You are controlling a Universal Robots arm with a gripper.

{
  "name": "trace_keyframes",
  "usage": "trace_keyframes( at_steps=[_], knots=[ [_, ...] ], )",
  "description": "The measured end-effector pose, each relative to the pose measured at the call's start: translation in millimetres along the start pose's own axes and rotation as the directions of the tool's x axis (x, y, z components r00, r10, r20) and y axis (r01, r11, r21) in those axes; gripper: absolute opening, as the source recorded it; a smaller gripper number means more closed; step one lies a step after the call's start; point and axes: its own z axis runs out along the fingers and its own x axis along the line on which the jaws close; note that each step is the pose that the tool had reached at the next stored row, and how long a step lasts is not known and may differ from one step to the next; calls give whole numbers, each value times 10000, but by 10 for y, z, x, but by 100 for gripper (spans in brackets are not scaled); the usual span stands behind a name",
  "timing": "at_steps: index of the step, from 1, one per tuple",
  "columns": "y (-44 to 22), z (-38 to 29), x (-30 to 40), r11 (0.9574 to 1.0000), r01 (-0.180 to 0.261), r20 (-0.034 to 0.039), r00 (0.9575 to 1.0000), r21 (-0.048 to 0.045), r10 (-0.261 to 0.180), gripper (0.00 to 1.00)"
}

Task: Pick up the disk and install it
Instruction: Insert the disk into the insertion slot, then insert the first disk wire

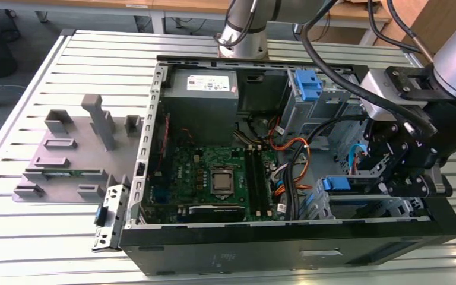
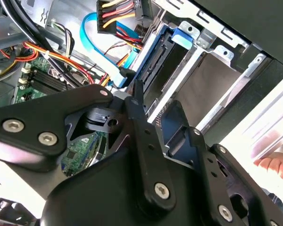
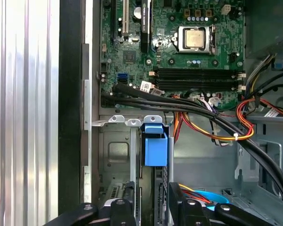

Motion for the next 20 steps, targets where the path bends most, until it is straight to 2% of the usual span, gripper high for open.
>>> trace_keyframes(
  at_steps=[3,9,20],
  knots=[
    [11,18,1,10000,1,1,10000,51,-1,42],
    [13,24,1,10000,2,2,10000,54,-2,42],
    [13,-4,0,10000,21,19,10000,57,-21,42]
  ],
)
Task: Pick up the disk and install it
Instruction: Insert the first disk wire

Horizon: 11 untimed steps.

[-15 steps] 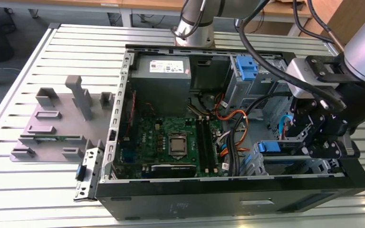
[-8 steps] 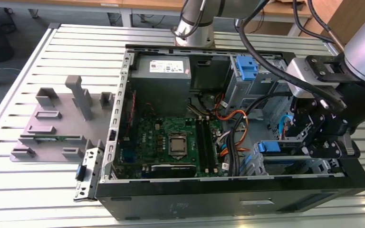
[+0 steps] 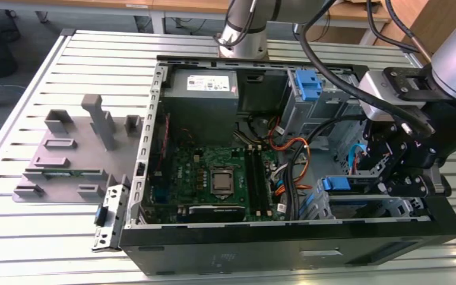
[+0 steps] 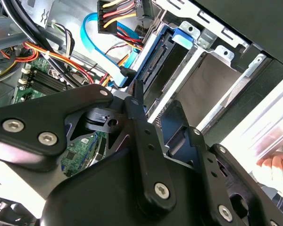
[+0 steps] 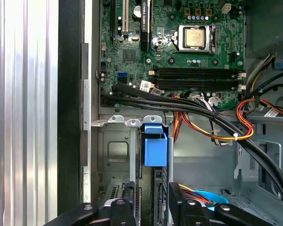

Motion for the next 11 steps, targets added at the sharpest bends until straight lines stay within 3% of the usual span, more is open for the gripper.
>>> trace_keyframes(
  at_steps=[11],
  knots=[
    [0,-79,-2,10000,0,1,10000,0,0,42]
  ],
)
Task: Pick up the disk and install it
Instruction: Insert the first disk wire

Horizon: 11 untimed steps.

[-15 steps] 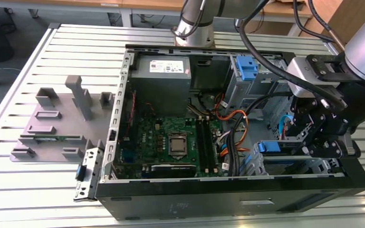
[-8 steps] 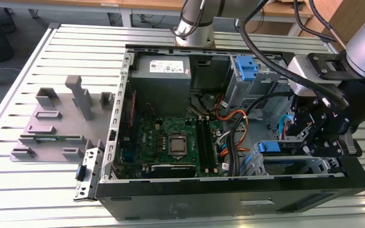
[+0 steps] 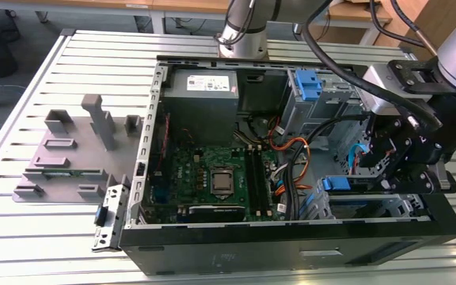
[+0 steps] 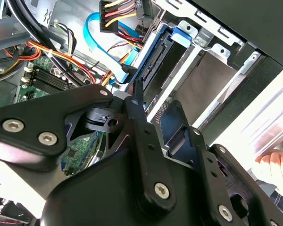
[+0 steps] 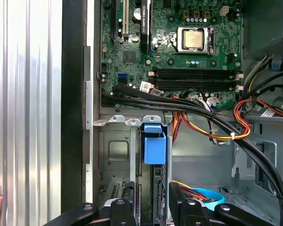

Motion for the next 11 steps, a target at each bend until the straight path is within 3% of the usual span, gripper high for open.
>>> trace_keyframes(
  at_steps=[11],
  knots=[
    [0,-26,-1,10000,0,-2,10000,0,0,42]
  ],
)
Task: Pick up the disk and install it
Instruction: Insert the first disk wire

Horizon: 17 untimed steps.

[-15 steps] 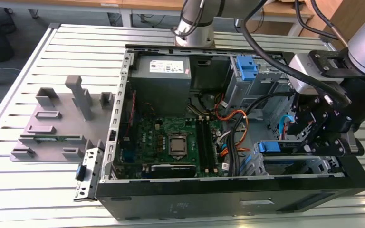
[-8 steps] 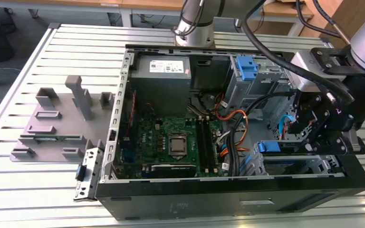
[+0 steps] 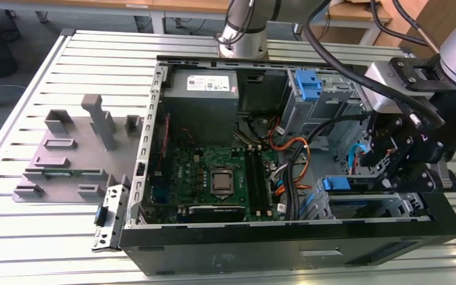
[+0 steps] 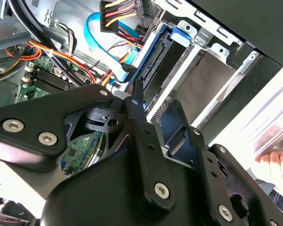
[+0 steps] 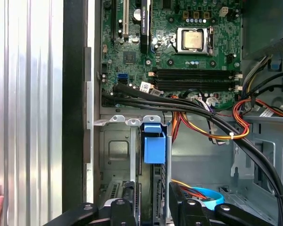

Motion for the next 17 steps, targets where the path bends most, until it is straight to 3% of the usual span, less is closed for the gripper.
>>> trace_keyframes(
  at_steps=[17],
  knots=[
    [0,-81,-3,10000,0,3,10000,0,0,42]
  ],
)
